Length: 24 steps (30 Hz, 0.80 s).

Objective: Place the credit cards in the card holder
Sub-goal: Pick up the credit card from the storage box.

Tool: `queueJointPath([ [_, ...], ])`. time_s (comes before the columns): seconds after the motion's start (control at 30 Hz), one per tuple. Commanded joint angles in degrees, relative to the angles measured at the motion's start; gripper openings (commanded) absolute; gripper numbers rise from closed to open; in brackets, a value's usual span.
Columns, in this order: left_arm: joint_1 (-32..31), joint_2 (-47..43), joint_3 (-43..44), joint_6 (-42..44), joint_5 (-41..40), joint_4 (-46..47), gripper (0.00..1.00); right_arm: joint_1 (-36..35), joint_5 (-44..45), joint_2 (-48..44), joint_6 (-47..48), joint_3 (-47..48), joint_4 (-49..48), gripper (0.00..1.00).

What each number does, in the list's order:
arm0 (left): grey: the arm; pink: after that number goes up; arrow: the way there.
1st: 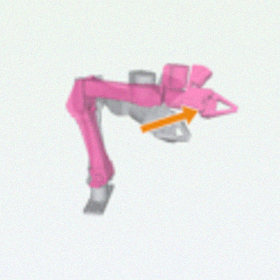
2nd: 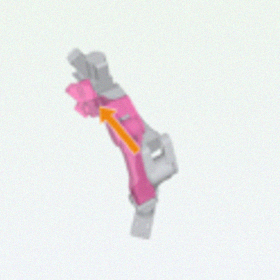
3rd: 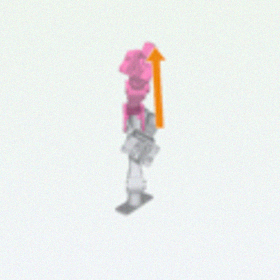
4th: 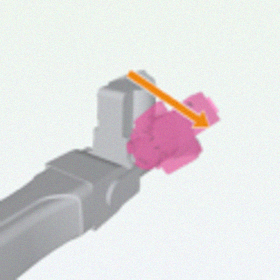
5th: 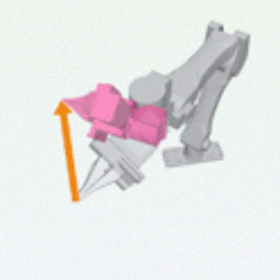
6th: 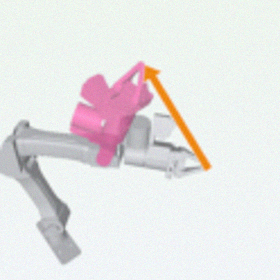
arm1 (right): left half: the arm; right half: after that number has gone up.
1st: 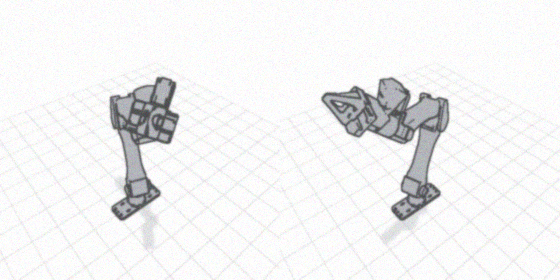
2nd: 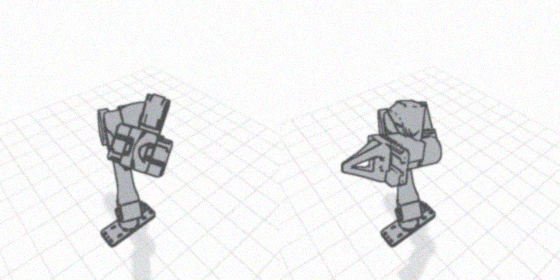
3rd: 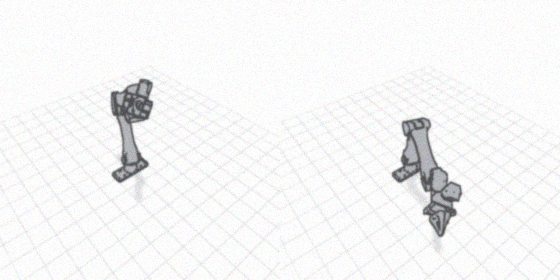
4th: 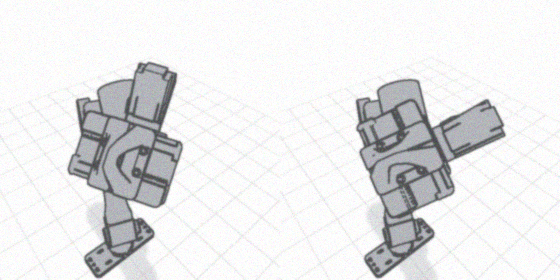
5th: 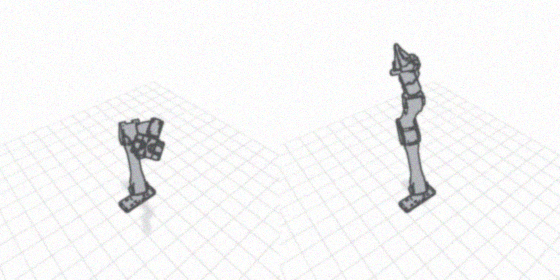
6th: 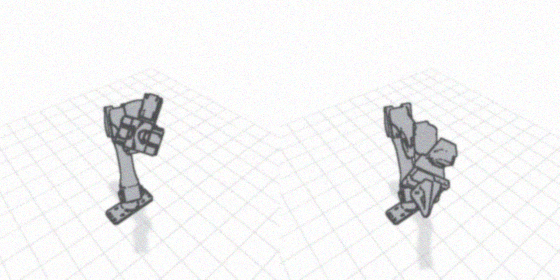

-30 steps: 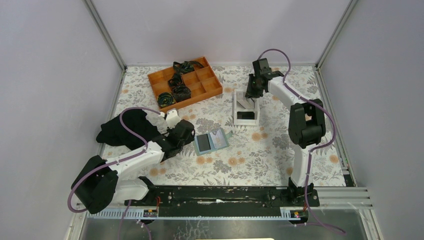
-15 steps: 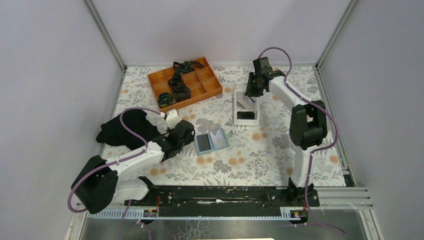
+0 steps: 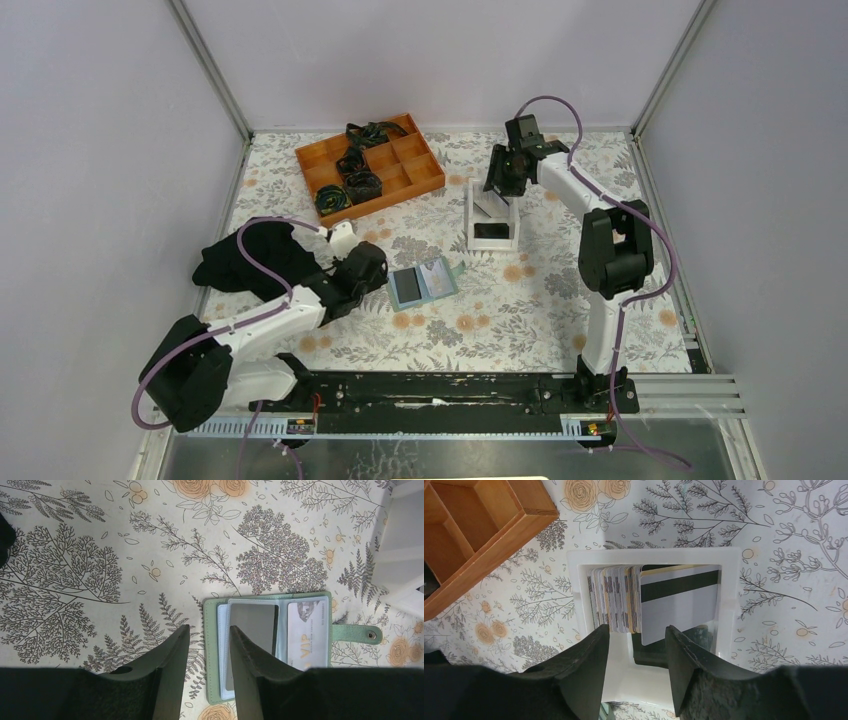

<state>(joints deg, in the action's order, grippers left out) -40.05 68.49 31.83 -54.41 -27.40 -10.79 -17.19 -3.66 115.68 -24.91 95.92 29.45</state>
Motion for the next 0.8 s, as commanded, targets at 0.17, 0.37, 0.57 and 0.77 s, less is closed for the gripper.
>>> queueJointPath([
  [0.17,0.4,-2.4,-1.4,-0.9,-1.0,-0.8,0.43,-0.4,-3.0,2.2,-1.4,1.1,-1.5,0.51],
  [0.37,0.4,-2.6,-1.7,-1.0,-0.8,-0.8,0.43,-0.4,-3.4,1.2,-1.8,-0.3,-2.7,0.34],
  [0.57,0.4,-2.0,-1.5,-0.9,-0.5,-0.2,0.43,-0.4,-3.6,-0.2,-2.4,0.0,-2.9,0.27],
  [0.77,0.5,-1.4,-1.0,-0.5,-0.4,0.3,0.43,-0.4,-3.9,-0.2,-2.6,1.5,-2.1,0.26],
])
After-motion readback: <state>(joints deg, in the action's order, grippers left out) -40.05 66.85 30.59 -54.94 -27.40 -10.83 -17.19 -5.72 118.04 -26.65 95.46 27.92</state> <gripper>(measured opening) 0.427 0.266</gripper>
